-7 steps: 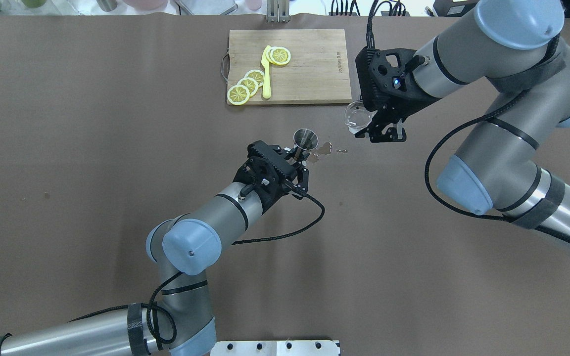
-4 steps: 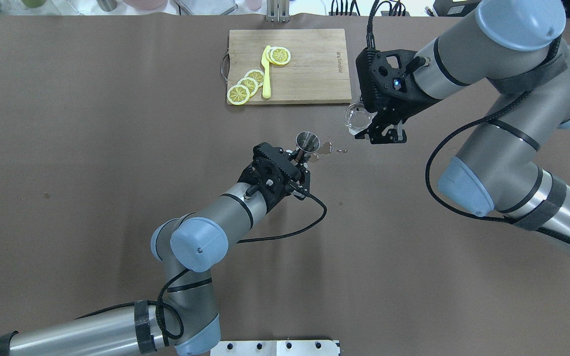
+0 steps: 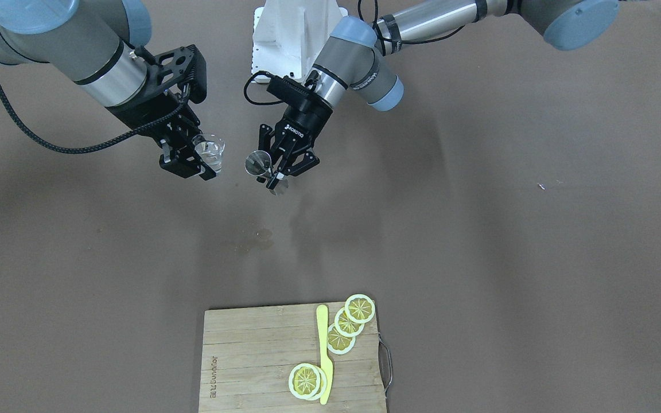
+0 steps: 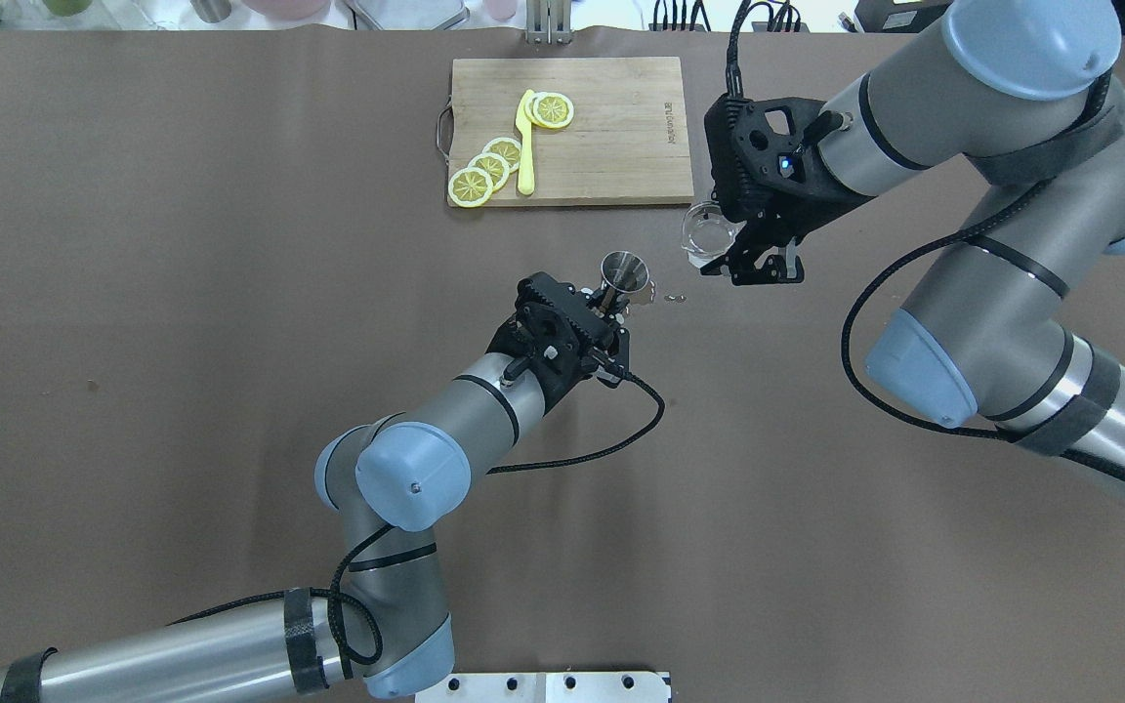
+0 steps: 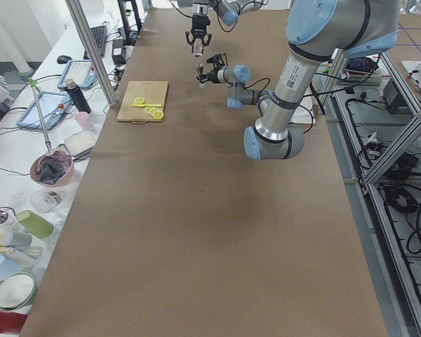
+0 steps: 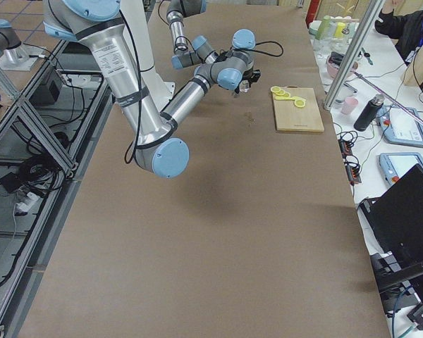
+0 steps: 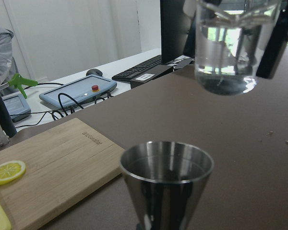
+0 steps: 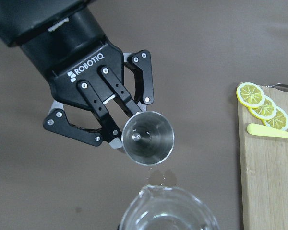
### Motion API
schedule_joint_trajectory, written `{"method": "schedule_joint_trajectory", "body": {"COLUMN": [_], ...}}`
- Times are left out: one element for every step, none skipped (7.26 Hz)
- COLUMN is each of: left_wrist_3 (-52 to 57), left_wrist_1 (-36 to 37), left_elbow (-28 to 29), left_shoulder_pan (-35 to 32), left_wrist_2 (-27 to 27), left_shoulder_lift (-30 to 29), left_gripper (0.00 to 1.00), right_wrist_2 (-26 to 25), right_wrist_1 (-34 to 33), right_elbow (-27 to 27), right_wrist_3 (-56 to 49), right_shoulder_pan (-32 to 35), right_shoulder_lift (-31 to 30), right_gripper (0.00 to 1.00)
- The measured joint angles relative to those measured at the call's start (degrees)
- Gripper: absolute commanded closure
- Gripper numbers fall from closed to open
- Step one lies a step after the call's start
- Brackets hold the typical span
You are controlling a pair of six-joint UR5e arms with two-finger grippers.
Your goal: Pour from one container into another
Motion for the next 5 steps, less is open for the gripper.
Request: {"method": "schedule_joint_trajectory", "body": {"left_wrist_3": [0.0, 0.0, 0.0, 0.0, 0.0], "left_wrist_1": [0.1, 0.1, 0.1, 0.1, 0.1], "left_elbow": [0.0, 0.0, 0.0, 0.0, 0.0], "left_shoulder_pan": [0.0, 0.0, 0.0, 0.0, 0.0], "left_wrist_2": [0.0, 0.1, 0.2, 0.3, 0.3], "left_shoulder_lift": [-0.2, -0.2, -0.3, -0.3, -0.3], "left_gripper": [1.00, 1.00, 1.00, 1.00, 1.00], "right_wrist_2": [0.0, 0.0, 0.0, 0.0, -0.1], "right_wrist_1": [0.0, 0.0, 0.0, -0.1, -0.5], "right_elbow": [0.0, 0.0, 0.0, 0.0, 0.0], "right_wrist_3": [0.1, 0.1, 0.1, 0.1, 0.1], "right_shoulder_pan": [0.0, 0.0, 0.0, -0.1, -0.1], "right_shoulder_lift": [0.1, 0.2, 0.3, 0.5, 0.7], "right_gripper": [1.00, 1.00, 1.00, 1.00, 1.00]}}
